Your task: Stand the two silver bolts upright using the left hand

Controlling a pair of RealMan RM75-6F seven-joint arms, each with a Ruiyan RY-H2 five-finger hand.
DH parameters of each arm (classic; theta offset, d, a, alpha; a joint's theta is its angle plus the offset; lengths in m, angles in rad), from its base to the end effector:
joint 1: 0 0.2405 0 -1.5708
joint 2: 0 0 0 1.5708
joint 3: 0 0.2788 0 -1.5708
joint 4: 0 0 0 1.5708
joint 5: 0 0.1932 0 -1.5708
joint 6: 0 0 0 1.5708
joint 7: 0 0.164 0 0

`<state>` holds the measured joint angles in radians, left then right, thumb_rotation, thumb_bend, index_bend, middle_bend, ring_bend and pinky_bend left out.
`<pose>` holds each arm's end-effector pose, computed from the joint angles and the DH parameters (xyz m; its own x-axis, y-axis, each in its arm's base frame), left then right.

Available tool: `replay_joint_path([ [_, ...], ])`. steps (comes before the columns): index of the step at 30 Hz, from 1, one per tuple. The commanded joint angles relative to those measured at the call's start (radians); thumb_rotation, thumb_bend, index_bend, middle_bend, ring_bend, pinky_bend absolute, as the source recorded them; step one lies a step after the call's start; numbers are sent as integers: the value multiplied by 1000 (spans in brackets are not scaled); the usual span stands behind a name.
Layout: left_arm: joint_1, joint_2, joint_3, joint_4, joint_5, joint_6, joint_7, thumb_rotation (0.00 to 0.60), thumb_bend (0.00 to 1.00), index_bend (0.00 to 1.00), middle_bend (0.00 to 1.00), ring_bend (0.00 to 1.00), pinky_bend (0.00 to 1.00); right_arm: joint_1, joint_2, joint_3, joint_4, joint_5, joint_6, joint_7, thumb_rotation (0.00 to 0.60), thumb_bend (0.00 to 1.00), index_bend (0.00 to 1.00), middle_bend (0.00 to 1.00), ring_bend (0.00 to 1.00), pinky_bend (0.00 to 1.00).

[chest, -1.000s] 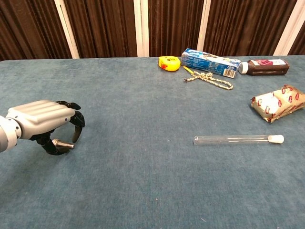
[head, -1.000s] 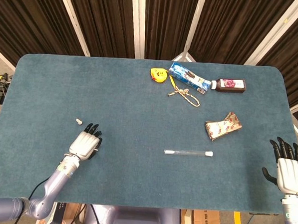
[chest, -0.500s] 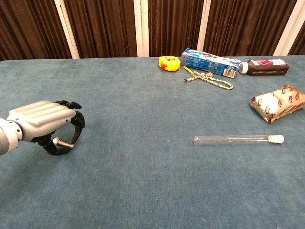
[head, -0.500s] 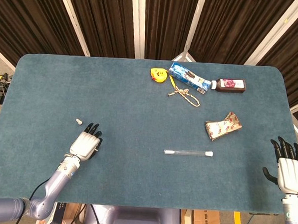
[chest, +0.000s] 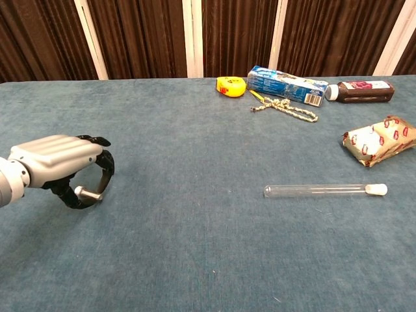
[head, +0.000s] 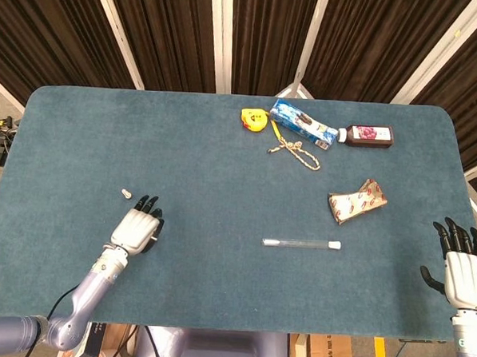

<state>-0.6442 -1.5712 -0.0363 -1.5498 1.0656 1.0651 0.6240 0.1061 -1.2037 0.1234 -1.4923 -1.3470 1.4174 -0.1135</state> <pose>-0.2017 0.3207 -0.0260 0.6292 0.2789 0.7255 0.7674 -0.3711 -0.5229 -0.3576 -0.2224 0.1788 0.5002 0.0009 0.8659 -0.8581 0.1351 0.4955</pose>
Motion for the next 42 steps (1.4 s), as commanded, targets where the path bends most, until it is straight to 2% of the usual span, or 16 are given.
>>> replay_joint_path([
  [1, 17, 39, -33, -39, 61, 14, -135, 600, 524, 615, 286, 24, 37, 0, -1, -1, 0, -1, 0, -1, 600, 251, 138, 84, 123, 0],
  [5, 38, 51, -44, -27, 143, 30, -308, 600, 524, 618, 288, 24, 37, 1, -3, -2, -1, -3, -2, -4, 600, 251, 140, 84, 124, 0],
  [10, 58, 45, -47, 47, 222, 20, -564, 600, 524, 624, 289, 24, 37, 2, -4, -4, -3, -5, -2, -6, 600, 251, 141, 84, 124, 0],
  [20, 45, 49, -78, 141, 245, -158, -1133, 600, 524, 633, 290, 21, 33, 3, -8, -4, 1, -4, -4, -10, 600, 252, 142, 84, 124, 0],
  [26, 31, 33, -87, 227, 317, -193, -1403, 600, 524, 650, 290, 16, 16, 4, -12, -3, 5, -4, -2, -13, 600, 251, 143, 84, 125, 0],
  [29, 31, 13, -76, 283, 370, -168, -1497, 600, 524, 658, 290, 13, 10, 4, -14, -3, 6, -4, -1, -14, 600, 251, 144, 84, 127, 0],
  [33, 26, -10, -52, 355, 426, -144, -1558, 600, 524, 662, 290, 8, 2, 4, -16, -3, 7, -4, -1, -13, 600, 251, 145, 84, 127, 0],
  [42, 16, -46, -19, 439, 482, -103, -1560, 600, 519, 664, 290, 6, 0, 5, -18, -2, 10, -3, -4, -8, 600, 251, 147, 84, 127, 0],
])
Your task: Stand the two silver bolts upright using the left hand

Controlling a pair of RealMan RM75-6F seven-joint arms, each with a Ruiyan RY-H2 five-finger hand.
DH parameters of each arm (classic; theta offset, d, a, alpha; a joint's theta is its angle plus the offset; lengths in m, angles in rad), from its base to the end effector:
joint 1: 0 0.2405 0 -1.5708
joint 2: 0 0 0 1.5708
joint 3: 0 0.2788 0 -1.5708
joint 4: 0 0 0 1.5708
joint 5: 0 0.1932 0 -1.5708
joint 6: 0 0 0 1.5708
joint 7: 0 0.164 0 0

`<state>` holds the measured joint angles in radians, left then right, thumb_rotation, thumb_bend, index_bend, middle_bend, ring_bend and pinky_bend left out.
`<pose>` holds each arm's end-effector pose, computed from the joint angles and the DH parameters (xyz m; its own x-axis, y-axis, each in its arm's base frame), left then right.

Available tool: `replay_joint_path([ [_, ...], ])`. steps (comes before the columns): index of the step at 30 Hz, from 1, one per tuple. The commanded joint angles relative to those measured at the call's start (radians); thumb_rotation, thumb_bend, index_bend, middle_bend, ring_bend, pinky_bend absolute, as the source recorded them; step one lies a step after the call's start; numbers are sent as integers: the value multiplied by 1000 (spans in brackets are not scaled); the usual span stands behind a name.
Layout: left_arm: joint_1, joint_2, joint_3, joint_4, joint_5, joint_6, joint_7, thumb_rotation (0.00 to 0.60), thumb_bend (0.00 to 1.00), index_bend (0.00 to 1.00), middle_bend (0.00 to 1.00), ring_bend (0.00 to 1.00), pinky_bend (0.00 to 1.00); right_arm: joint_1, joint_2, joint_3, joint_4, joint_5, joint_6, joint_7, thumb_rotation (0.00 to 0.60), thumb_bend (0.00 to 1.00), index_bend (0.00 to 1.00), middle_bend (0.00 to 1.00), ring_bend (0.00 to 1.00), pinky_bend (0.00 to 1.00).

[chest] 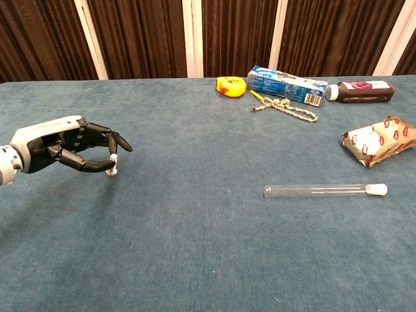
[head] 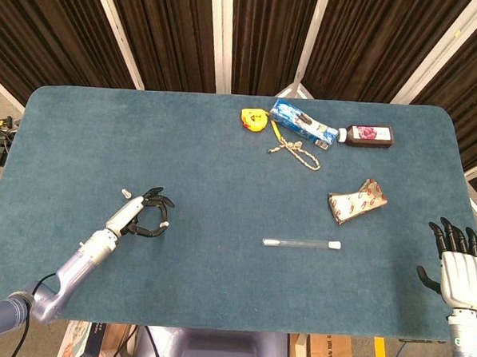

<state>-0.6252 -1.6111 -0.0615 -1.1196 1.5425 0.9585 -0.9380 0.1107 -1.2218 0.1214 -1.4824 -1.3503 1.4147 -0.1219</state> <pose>-0.2345 0.3539 -0.0240 -0.2935 0.5420 0.7874 0.9106 -0.0923 0.4029 -0.3571 -0.2237 0.1722 0.5006 -0.0032 0.8657 -0.8584 0.1280 0.4968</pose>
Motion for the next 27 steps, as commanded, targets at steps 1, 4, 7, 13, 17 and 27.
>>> replay_joint_path([
  [1, -5, -8, 9, 12, 7, 3, 3, 600, 519, 664, 290, 6, 0, 0, 1, 0, 0, 0, -1, 1, 600, 251, 147, 84, 127, 0],
  [4, -8, -14, 18, 25, 11, 3, 14, 600, 517, 663, 290, 4, 0, 1, -1, -1, 2, -1, -2, 2, 600, 251, 150, 84, 127, 0],
  [7, -8, -19, 25, 37, 10, 1, 19, 600, 513, 661, 289, 0, 0, 0, -1, 1, 3, -1, 1, 5, 600, 252, 158, 84, 128, 0],
  [13, -6, -22, 34, 55, 7, 1, -3, 600, 511, 658, 286, 0, 0, -1, -5, 4, 8, -1, 7, 8, 600, 251, 160, 84, 128, 0],
  [17, -8, -18, 46, 65, 16, 0, -20, 600, 507, 648, 275, 0, 0, 0, -10, 3, 11, -4, 9, 5, 600, 251, 161, 84, 128, 0],
  [27, -20, -13, 74, 94, 26, -27, -44, 600, 492, 617, 258, 0, 0, 0, -13, 5, 14, -3, 10, 8, 600, 252, 163, 84, 128, 0],
])
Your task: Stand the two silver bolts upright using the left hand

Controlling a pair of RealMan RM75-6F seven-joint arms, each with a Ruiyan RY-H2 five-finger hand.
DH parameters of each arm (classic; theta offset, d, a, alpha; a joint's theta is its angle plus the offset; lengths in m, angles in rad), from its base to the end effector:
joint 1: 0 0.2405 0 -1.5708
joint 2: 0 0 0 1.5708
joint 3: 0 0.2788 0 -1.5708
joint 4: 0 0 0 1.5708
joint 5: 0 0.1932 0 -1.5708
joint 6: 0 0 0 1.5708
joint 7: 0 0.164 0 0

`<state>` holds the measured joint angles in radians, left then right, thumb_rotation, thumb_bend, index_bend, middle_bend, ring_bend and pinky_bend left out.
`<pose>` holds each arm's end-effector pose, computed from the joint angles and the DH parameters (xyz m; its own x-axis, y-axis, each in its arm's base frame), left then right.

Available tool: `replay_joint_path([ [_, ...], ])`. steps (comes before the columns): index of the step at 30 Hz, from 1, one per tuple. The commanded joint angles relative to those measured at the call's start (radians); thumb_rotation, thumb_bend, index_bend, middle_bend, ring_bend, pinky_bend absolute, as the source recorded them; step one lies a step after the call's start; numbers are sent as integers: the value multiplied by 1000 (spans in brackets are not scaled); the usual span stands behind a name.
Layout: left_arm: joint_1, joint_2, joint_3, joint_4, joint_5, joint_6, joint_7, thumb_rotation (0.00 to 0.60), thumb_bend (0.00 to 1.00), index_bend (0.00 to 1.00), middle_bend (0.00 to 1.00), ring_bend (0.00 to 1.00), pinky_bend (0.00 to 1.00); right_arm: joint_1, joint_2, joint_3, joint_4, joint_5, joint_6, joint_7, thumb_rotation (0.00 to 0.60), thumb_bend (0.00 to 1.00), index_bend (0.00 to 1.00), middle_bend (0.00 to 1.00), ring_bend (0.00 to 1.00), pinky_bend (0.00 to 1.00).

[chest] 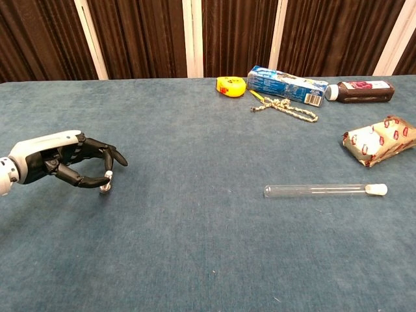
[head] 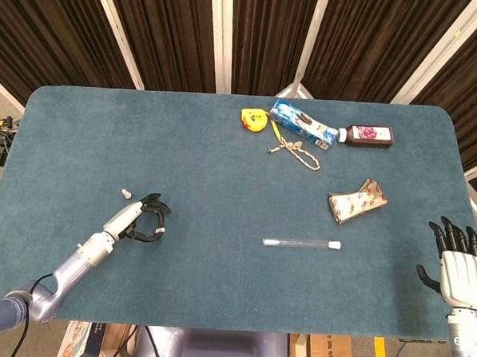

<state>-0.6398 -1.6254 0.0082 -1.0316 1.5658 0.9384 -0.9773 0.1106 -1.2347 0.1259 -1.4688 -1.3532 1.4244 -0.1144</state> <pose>-0.2544 0.3517 -0.0322 -0.2221 0.5805 0.7834 0.9409 -0.0831 0.3283 -0.3573 -0.2247 0.1711 0.4956 0.0117 0.8685 -0.8620 0.1288 0.4902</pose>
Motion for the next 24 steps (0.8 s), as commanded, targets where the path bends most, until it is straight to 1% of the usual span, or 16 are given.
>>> replay_joint_path([
  [1, -7, 1, 6, 8, 4, -8, -6, 600, 491, 612, 255, 0, 0, 0, 0, 0, 1, -1, 0, 1, 600, 252, 164, 84, 128, 0],
  [7, -18, 9, 26, 8, 21, -18, 3, 600, 488, 593, 235, 0, 0, 0, -1, 0, -1, -1, 2, 1, 600, 252, 165, 84, 128, 0],
  [19, -14, 18, 26, 7, 15, 10, -2, 600, 488, 590, 227, 0, 0, -2, -6, 5, 2, 3, 9, 0, 600, 251, 170, 84, 128, 0],
  [24, -17, 27, 37, 3, 17, 1, -10, 600, 486, 577, 218, 0, 0, -3, -8, 7, 2, 3, 14, -3, 600, 252, 173, 84, 128, 0],
])
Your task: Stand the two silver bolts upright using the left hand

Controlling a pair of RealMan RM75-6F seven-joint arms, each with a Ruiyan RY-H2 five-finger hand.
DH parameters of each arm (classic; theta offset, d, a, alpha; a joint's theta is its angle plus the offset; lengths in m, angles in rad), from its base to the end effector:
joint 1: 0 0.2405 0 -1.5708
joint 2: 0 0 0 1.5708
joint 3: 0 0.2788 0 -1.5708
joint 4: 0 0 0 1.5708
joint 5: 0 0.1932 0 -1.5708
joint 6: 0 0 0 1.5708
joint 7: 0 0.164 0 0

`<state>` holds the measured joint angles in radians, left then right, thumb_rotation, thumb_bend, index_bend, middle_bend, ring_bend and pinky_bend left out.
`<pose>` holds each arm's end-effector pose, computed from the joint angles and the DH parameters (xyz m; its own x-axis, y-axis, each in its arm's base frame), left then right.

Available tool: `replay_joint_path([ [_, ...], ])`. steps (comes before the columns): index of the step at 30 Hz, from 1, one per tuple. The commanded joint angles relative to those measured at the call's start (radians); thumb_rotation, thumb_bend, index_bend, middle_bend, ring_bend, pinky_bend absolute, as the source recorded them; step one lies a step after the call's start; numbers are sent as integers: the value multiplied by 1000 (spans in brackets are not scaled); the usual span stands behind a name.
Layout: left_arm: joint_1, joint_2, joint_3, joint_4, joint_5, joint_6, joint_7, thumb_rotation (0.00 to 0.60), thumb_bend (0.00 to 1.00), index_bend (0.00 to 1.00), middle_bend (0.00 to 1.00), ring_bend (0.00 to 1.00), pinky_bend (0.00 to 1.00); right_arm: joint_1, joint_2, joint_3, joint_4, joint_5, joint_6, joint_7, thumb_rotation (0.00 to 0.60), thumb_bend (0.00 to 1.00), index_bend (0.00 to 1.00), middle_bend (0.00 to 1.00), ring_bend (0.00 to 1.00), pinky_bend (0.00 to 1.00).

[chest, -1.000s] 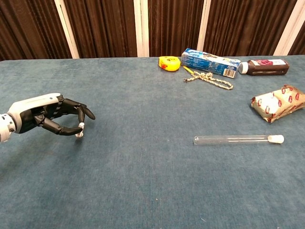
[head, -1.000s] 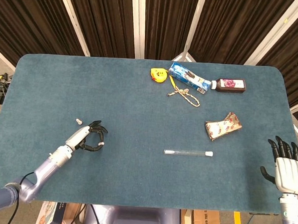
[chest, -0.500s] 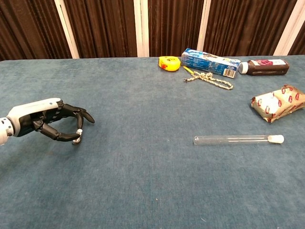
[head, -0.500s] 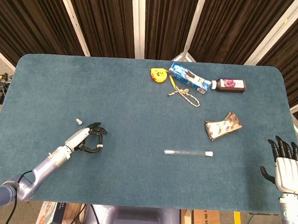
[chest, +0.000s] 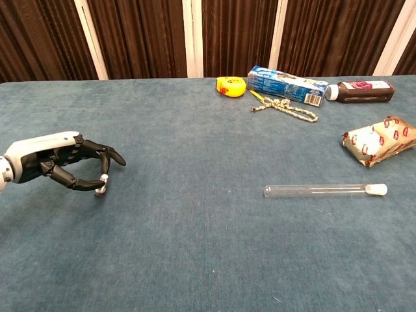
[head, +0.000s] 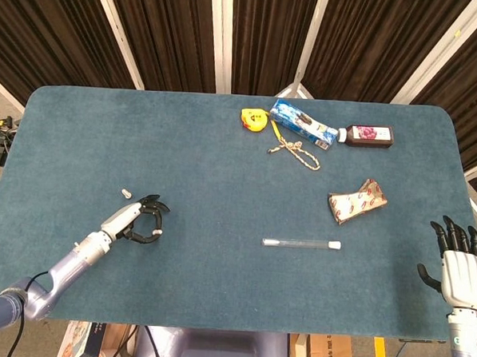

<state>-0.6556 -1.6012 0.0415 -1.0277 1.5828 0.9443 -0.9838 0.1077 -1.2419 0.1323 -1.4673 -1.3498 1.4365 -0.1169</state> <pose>-0.2576 0.3525 -0.0262 -0.1732 0.5976 0.7829 0.9499 -0.1086 0.2930 -0.3569 -0.2246 0.1717 0.4931 0.0272 0.8695 -0.8635 0.1371 0.4854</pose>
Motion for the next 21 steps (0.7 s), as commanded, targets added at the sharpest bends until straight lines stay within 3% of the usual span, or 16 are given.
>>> replay_joint_path([
  [1, -2, 4, 5, -1, 0, -7, -6, 600, 482, 576, 217, 0, 0, -1, -1, 0, 1, -1, 2, -1, 600, 252, 176, 84, 128, 0],
  [21, -17, 44, 41, -3, 30, -3, -62, 600, 401, 542, 193, 0, 0, -3, -9, 6, 3, 3, 13, -2, 600, 251, 190, 84, 132, 0],
])
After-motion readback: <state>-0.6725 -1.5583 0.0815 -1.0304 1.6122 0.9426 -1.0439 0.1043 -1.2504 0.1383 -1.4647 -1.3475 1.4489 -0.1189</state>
